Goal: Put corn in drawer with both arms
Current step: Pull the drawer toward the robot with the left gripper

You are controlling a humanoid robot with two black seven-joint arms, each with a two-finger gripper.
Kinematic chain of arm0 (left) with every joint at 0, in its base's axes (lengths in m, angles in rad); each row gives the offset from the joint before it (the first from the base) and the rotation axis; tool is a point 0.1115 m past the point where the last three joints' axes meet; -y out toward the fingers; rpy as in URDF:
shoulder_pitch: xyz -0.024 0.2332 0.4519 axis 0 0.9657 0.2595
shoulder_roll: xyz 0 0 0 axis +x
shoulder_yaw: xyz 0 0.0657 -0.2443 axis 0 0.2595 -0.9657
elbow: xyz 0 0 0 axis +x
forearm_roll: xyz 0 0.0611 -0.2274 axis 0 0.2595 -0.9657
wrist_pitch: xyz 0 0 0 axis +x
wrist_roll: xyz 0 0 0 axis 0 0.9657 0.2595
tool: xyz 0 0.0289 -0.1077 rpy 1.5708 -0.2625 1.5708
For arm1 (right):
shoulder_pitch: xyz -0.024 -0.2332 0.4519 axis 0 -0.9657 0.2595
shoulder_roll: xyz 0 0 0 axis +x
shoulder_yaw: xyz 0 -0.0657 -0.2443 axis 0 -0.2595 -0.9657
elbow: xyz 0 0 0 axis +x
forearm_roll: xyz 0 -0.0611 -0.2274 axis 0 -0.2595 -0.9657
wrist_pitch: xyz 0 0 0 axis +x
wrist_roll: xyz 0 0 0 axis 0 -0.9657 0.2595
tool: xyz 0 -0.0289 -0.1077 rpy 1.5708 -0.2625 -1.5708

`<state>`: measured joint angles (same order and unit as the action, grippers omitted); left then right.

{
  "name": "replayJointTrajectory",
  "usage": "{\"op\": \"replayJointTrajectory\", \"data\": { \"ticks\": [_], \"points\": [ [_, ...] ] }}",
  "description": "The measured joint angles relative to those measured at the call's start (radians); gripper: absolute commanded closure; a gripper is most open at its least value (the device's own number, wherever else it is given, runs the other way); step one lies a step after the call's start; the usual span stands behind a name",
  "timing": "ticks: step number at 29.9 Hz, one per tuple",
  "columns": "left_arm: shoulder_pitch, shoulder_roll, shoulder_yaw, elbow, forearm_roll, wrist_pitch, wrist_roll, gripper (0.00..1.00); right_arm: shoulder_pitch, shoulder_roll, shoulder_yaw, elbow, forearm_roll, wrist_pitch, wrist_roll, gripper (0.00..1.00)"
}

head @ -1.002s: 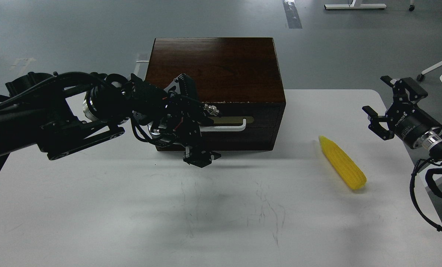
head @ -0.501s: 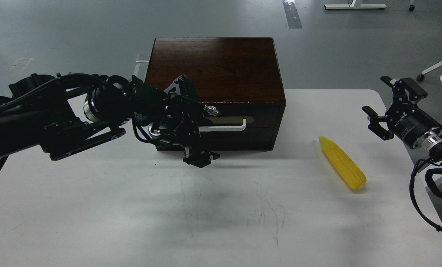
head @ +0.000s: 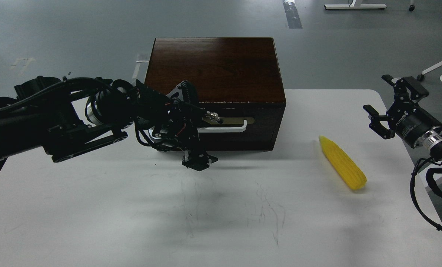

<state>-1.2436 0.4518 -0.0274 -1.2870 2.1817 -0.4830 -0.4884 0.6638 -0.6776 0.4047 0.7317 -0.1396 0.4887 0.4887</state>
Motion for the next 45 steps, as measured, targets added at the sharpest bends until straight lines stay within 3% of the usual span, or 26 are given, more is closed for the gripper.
{"op": "replayJointTrajectory", "data": {
  "ticks": [21,30,45],
  "points": [
    [0.012,0.021,0.003,-0.198,0.000,-0.006,0.000,0.02,0.000,0.000,0.000,-0.002,0.000,0.000,0.000,0.00],
    [0.023,0.091,0.025,-0.303,-0.001,-0.005,0.000,0.02,-0.001,0.000,0.000,-0.008,0.000,0.000,0.000,0.00],
    [0.029,0.114,0.046,-0.334,0.001,-0.004,0.000,0.02,-0.003,0.001,-0.001,-0.014,0.000,0.000,0.000,0.00]
  ]
}}
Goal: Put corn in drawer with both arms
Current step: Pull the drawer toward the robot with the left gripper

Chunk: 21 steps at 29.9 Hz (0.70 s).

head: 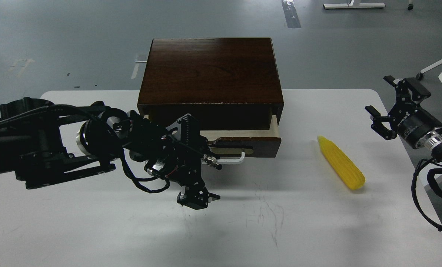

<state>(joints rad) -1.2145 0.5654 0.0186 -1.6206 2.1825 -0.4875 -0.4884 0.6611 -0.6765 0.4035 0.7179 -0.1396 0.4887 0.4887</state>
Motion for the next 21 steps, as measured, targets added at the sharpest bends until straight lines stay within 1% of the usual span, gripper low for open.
{"op": "replayJointTrajectory", "data": {
  "ticks": [12,21],
  "points": [
    [-0.021,-0.065,-0.006,0.005,-0.001,-0.005,0.000,0.02,0.000,0.000,0.000,-0.003,0.000,0.000,0.000,0.00],
    [-0.025,-0.072,-0.006,0.011,-0.002,-0.001,0.000,0.02,0.000,0.000,0.001,-0.005,0.000,0.000,0.000,0.00]
  ]
}}
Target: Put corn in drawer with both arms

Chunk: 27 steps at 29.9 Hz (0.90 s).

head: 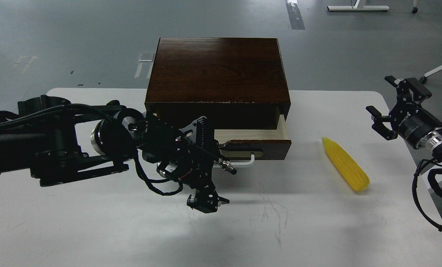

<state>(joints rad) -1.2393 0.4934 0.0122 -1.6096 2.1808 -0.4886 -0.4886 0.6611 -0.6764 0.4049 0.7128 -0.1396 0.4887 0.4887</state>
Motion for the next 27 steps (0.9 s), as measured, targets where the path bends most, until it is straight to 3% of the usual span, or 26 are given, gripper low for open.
{"op": "replayJointTrajectory", "data": {
  "ticks": [27],
  "points": [
    [-0.094,0.007,-0.010,-0.021,0.001,0.000,0.000,0.02,0.000,0.000,0.000,-0.001,0.000,0.000,0.000,0.00]
  ]
}}
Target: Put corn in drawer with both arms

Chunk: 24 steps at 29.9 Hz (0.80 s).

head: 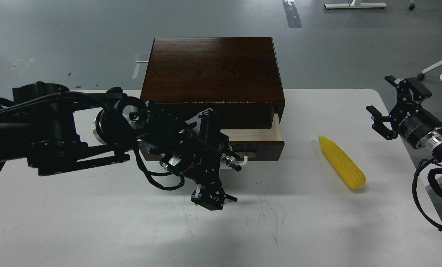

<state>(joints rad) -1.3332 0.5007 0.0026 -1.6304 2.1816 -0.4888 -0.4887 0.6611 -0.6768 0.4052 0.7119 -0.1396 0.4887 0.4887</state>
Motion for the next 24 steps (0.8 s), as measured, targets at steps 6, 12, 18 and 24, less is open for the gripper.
{"op": "replayJointTrajectory", "data": {
  "ticks": [6,12,18,24],
  "points": [
    [-0.036,0.021,-0.111,-0.026,-0.135,0.000,0.000,0.02,0.000,0.000,0.000,0.000,0.000,0.000,0.000,0.00],
    [-0.028,0.082,-0.285,0.017,-0.708,0.000,0.000,0.02,0.000,-0.001,0.002,-0.014,0.000,0.000,0.000,0.00],
    [-0.014,0.179,-0.328,0.137,-1.336,0.000,0.000,0.02,0.000,0.000,0.007,-0.016,0.000,0.000,0.000,0.00],
    [0.101,0.243,-0.330,0.334,-1.760,0.000,0.000,0.02,0.001,0.000,0.022,-0.031,0.000,0.000,0.000,0.00]
  ]
}}
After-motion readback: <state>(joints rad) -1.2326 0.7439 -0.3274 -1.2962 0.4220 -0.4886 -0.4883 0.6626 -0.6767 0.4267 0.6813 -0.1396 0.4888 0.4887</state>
